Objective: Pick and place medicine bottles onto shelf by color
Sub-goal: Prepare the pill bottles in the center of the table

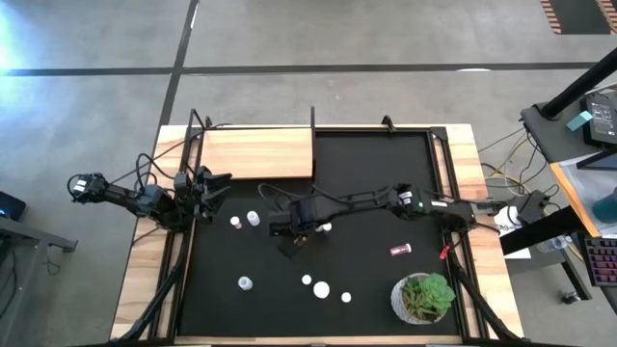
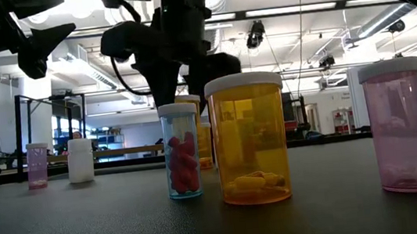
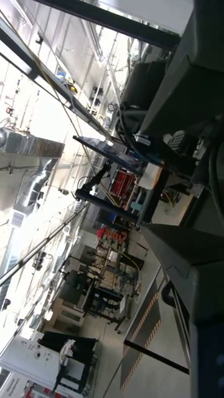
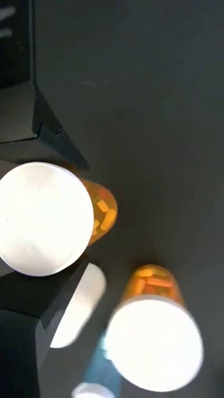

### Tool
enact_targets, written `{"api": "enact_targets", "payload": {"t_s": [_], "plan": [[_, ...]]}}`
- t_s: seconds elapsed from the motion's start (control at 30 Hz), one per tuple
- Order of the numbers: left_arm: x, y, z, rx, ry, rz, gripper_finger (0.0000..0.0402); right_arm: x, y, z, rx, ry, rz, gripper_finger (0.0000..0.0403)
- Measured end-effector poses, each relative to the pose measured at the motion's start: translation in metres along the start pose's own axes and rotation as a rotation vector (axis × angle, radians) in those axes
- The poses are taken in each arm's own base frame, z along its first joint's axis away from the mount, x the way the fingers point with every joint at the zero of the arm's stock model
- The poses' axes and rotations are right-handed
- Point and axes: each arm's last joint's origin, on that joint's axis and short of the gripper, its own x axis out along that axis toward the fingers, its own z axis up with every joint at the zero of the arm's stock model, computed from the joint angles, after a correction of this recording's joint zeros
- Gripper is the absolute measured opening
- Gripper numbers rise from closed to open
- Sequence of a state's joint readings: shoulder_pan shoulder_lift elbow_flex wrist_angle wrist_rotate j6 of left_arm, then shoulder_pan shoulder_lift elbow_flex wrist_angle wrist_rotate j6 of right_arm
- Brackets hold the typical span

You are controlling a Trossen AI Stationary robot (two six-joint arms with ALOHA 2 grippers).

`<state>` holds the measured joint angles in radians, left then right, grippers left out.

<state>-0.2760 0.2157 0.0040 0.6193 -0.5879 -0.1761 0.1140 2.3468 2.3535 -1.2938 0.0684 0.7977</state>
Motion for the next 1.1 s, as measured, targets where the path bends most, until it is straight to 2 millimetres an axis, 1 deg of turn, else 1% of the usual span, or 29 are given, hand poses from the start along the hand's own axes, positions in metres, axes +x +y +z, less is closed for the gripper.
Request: {"api": "enact_targets", "payload": {"t_s": [0.13, 0.3, 0.43, 0.87, 0.97, 1.1], "plan": [[0.000, 0.000, 0.000, 0.000, 0.000, 0.000, 0.0228, 0.003, -0.001, 0.003, -0.052, -0.003, 0.000, 0.0210], [0.000, 0.000, 0.000, 0.000, 0.000, -0.001, 0.0228, 0.015, -0.001, 0.004, -0.121, 0.009, -0.010, 0.0210], [0.000, 0.000, 0.000, 0.000, 0.000, 0.000, 0.0228, 0.024, -0.002, 0.006, -0.135, 0.023, -0.022, 0.0210], [0.000, 0.000, 0.000, 0.000, 0.000, 0.000, 0.0228, 0.027, -0.012, 0.017, -0.120, 0.012, -0.019, 0.0211], [0.000, 0.000, 0.000, 0.000, 0.000, 0.000, 0.0228, 0.027, -0.011, 0.017, -0.121, 0.004, -0.012, 0.0222], [0.000, 0.000, 0.000, 0.000, 0.000, 0.000, 0.0228, 0.027, -0.011, 0.017, -0.121, 0.002, -0.010, 0.0250]]}}
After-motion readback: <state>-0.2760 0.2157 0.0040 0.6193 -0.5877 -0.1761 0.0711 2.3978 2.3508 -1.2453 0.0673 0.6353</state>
